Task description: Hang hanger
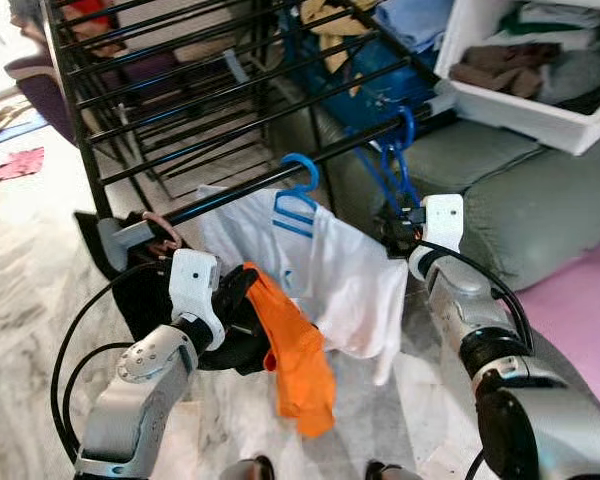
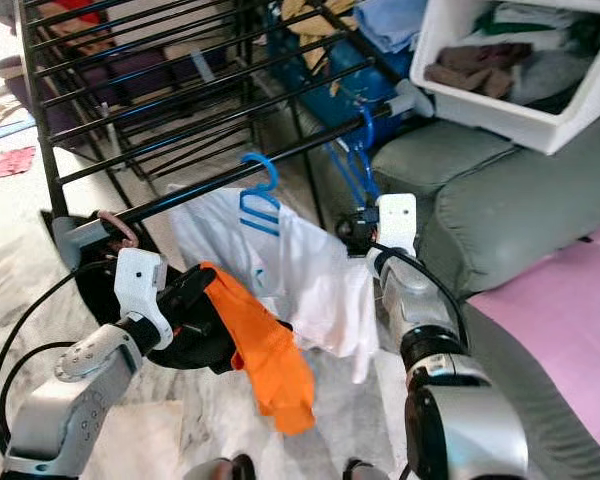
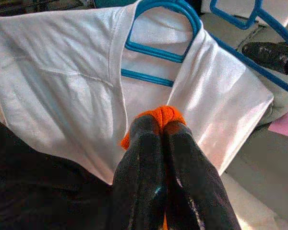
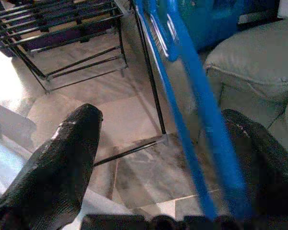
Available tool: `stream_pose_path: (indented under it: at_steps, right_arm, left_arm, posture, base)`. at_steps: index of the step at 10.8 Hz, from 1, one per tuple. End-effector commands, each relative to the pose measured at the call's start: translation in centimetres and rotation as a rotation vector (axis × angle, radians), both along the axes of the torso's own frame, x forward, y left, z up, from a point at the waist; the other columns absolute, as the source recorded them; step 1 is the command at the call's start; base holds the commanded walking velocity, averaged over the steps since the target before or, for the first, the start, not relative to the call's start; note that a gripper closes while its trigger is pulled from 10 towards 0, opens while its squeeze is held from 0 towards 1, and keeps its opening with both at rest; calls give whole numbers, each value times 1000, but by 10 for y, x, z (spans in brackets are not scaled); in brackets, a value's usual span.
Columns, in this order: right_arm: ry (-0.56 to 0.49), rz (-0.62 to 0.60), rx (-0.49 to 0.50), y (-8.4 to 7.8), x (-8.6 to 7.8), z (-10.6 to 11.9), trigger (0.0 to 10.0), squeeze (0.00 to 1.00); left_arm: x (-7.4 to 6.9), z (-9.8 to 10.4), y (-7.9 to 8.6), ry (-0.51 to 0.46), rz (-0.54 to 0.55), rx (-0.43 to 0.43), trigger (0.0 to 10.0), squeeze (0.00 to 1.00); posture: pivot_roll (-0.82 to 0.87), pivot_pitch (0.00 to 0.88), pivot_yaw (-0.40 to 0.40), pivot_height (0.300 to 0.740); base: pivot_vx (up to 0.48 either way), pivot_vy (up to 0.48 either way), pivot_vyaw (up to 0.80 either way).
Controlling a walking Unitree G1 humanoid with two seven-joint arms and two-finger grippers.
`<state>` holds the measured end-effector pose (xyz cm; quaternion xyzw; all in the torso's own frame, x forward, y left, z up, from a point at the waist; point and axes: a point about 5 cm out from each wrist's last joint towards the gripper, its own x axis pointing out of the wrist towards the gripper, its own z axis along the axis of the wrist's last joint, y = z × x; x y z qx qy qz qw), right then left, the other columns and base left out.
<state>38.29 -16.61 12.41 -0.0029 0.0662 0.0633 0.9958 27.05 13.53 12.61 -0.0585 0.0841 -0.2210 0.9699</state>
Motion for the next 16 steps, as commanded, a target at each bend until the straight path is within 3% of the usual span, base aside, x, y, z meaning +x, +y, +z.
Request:
stream_pose_path:
  at_steps: [1,2,3,4,5,7,8,10,11,12,13,14,15,16]
  right_arm:
    - [0,7,-35,1,2,1,4353,0]
    - [-1,6,-31,0,2,2,3922,0]
    - [-2,0,-43,-3,4,4,745,0]
    - [-11,-3,-71,-5,5,8,2784,0]
    - [-16,-8,-87,-7,7,12,10000,0]
    - [-29,-8,-120,-9,10,18,10000,0]
    - [-37,4,-132,-7,11,21,10000,1000]
    - [-37,8,-148,-6,13,23,10000,1000]
    - [-35,13,-155,-6,13,24,10000,337]
    - [-34,23,-158,-5,14,26,10000,0]
    - [-36,22,-159,-6,16,30,3451,0]
    - [-36,22,-163,-7,16,31,706,0]
    - [-36,16,-164,-9,17,33,0,0]
    - [-36,12,-163,-11,17,34,0,0]
  left_arm:
    - [-3,3,4,-3,-2,13,10000,0]
    - [-3,2,3,3,-6,17,10000,0]
    - [-4,1,2,10,-13,23,10000,0]
    - [-3,2,1,10,-16,24,10000,0]
    - [-3,2,0,11,-17,25,10000,0]
    - [-2,1,-1,14,-19,27,10000,0]
    - [-2,0,-1,17,-19,30,10000,0]
    - [-3,-2,-1,23,-16,36,10000,0]
    - [-3,-3,-1,31,-18,40,10000,0]
    - [-2,-4,0,31,-14,44,10000,0]
    - [-1,-4,0,27,-8,42,10000,0]
    - [-1,-4,-2,27,-9,40,10000,0]
    - [-1,-5,-3,29,-11,39,10000,0]
    - [-1,-5,-4,29,-13,38,10000,0]
  posture:
    - [123,195,134,740]
    - [122,195,137,740]
    - [120,194,139,740]
    - [117,190,139,740]
    - [114,188,137,740]
    - [114,183,133,740]
    - [113,181,131,740]
    - [113,176,125,740]
    - [111,169,120,740]
    - [110,167,117,740]
    - [106,160,110,740]
    - [104,159,109,740]
    - [100,156,108,740]
    - [99,154,108,740]
  base:
    - [0,0,0]
    - [0,0,0]
    - [0,0,0]
    - [0,0,0]
    - [0,0,0]
    - [0,0,0]
    - [0,0,0]
    - [0,0,0]
    - [0,0,0]
    - [0,0,0]
    - [0,0,0]
    - [0,0,0]
    - [0,0,0]
    - [0,0,0]
